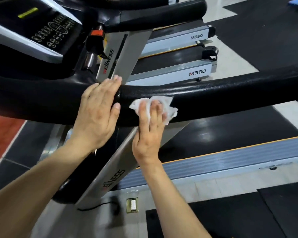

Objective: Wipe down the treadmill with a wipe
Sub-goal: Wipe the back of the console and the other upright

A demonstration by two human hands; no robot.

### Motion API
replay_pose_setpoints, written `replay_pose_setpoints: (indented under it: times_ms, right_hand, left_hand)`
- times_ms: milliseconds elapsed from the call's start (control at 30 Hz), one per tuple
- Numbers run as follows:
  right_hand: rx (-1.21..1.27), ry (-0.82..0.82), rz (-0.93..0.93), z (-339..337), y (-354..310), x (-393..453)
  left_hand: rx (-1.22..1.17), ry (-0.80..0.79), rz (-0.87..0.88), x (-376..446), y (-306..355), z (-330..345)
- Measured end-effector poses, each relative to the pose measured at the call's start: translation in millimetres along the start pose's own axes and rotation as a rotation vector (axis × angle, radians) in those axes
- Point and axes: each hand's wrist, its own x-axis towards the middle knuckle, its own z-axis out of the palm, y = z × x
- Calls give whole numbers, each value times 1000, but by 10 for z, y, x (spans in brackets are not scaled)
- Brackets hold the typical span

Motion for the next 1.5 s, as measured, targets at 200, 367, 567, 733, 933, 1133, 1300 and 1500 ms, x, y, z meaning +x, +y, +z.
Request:
replay_pose_setpoints:
  times_ms: [200,367,567,733,933,1133,1300,1500]
  right_hand:
    - [-39,-87,-173,-387,527,155]
    - [73,231,196,-432,608,362]
    - [71,130,-12,245,-262,110]
    - [-91,-167,-573,438,-606,49]
    - [118,375,237,226,-90,53]
    - [203,537,437,831,-1008,-216]
    - [66,399,533,625,-1053,-795]
    - [35,498,804,197,-817,-1100]
  left_hand:
    - [295,44,-226,-285,-552,-341]
    - [296,9,-159,-387,-742,-385]
    - [287,92,-93,-403,-846,-294]
    - [268,192,101,-425,-1140,-233]
    - [146,322,155,-425,-1224,-125]
    - [58,269,239,-492,-1327,-167]
    - [-31,231,273,-529,-1362,-239]
    - [-288,257,296,-816,-1212,-98]
